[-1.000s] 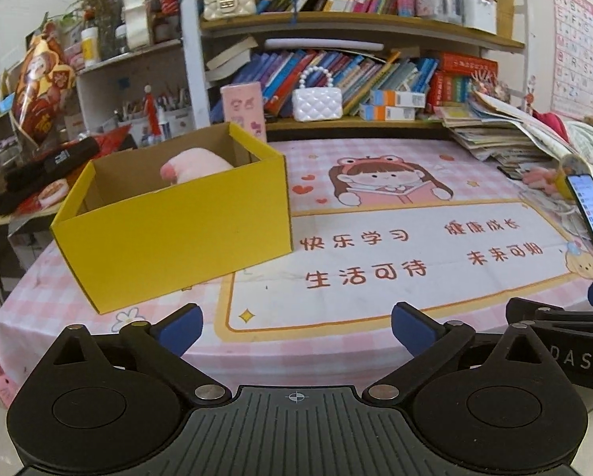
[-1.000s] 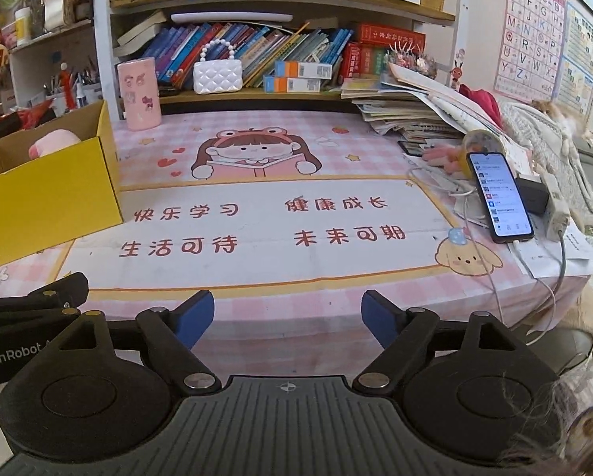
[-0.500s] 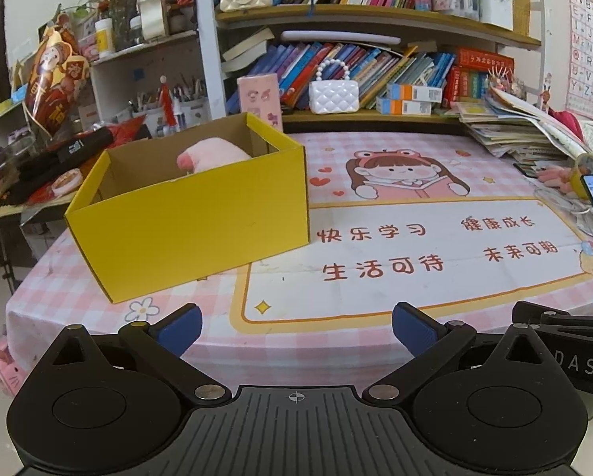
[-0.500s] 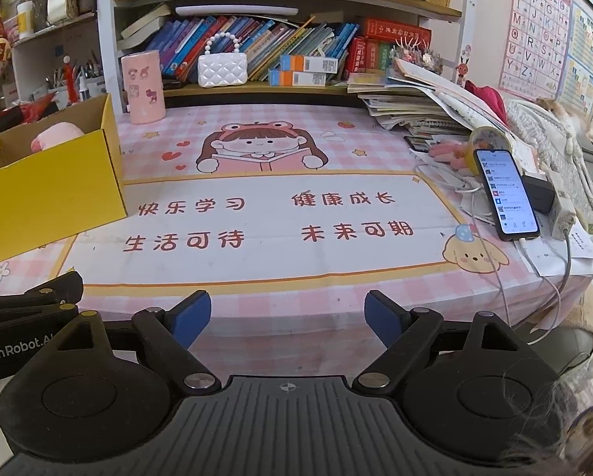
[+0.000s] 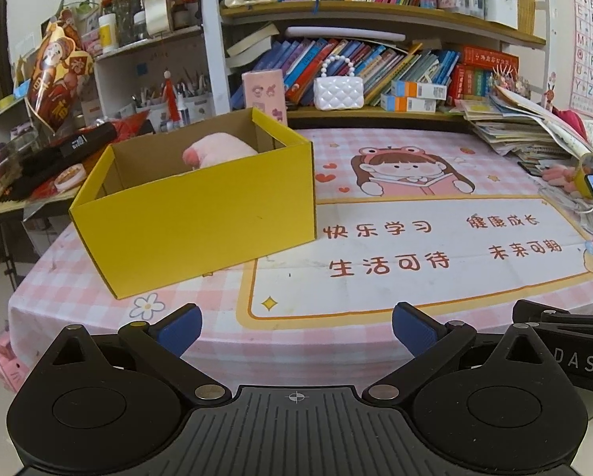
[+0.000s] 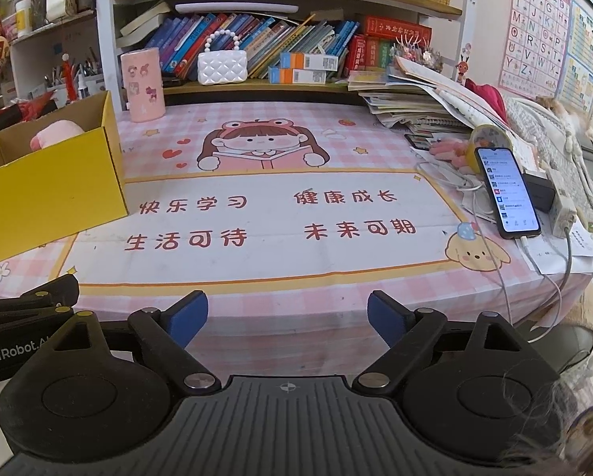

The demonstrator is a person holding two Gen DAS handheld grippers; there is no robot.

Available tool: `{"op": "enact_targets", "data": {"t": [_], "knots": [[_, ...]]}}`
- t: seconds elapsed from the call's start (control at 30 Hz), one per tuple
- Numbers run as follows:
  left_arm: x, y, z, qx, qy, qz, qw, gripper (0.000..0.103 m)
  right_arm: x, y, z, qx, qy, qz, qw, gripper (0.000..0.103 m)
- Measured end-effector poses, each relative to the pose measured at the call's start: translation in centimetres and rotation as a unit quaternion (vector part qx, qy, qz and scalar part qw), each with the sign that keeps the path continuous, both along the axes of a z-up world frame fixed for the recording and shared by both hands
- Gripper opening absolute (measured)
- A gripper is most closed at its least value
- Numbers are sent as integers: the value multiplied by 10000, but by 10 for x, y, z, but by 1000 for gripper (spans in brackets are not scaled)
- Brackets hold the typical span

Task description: Organize objects

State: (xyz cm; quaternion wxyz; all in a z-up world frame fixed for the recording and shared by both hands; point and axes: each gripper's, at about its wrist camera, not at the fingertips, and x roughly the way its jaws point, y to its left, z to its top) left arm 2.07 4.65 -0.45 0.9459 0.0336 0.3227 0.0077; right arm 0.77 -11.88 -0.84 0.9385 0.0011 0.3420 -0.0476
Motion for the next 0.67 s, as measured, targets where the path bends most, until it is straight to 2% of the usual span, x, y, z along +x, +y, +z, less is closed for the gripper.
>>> {"op": "enact_targets", "data": {"t": [0.4,0.67], "knots": [[4,0,-1,-56,106,-82,9999,103,2,4,-4,-72,76,-96,9999,87],[8,-1,-1,-144,19,-27,9999,103,4,1,-5,-66,172,-87,9998,87]]}}
